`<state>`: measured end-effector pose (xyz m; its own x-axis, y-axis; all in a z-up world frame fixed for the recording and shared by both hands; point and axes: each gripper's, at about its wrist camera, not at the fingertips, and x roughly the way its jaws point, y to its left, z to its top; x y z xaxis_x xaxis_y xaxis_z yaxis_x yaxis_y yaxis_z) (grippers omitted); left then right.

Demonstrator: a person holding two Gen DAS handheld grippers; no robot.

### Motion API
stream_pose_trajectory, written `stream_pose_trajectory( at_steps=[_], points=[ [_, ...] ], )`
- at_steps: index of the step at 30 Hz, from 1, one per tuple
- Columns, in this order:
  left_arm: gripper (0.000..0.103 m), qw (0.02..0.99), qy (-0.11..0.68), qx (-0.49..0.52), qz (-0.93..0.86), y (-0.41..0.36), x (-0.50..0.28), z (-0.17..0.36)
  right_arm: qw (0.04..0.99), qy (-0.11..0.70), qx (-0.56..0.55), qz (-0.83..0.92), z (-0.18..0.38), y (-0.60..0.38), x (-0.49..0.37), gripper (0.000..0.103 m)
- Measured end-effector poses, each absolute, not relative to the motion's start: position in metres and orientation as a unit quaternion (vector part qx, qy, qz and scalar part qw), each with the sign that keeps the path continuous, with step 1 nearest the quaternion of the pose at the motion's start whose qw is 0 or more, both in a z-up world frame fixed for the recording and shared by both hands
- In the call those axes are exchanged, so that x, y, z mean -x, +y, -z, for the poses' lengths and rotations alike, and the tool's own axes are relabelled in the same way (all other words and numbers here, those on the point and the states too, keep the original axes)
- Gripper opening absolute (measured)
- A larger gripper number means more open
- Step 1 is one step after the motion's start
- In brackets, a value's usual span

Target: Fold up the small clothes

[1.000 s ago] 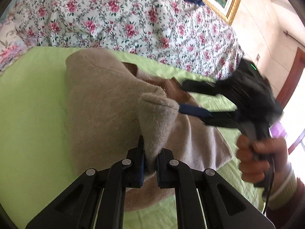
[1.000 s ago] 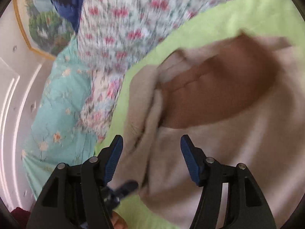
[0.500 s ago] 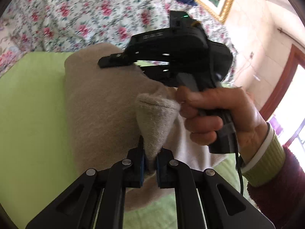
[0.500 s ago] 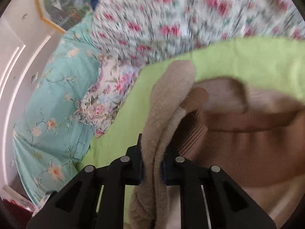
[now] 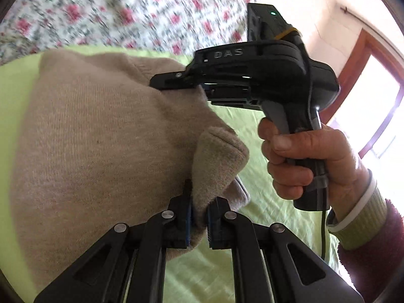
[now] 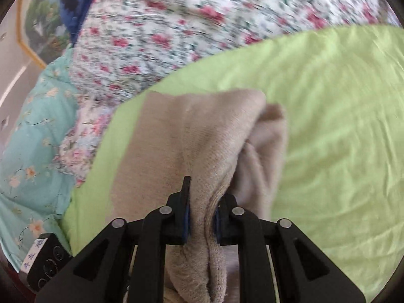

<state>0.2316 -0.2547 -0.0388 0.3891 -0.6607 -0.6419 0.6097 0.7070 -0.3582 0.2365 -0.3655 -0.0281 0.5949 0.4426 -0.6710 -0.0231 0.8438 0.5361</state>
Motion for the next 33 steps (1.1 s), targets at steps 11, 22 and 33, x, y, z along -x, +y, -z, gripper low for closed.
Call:
stream_pose_trajectory(
  at_steps=[11, 22, 33],
  points=[
    [0.011, 0.822, 0.431, 0.025, 0.372, -0.268, -0.228, 0.057, 0.867, 0.430, -0.228, -0.108, 0.048, -0.369, -0.238, 0.018],
    [0.072, 0.840, 0.413, 0.078, 0.343, -0.183, -0.194, 0.011, 0.873, 0.414, -0.250, -0.063, 0.035, -0.386, -0.194, 0.063],
    [0.082, 0.845, 0.435, 0.158, 0.267, -0.114, -0.263, 0.014, 0.849, 0.426, -0.297, -0.098, 0.053, -0.386, -0.191, 0.067]
  ],
)
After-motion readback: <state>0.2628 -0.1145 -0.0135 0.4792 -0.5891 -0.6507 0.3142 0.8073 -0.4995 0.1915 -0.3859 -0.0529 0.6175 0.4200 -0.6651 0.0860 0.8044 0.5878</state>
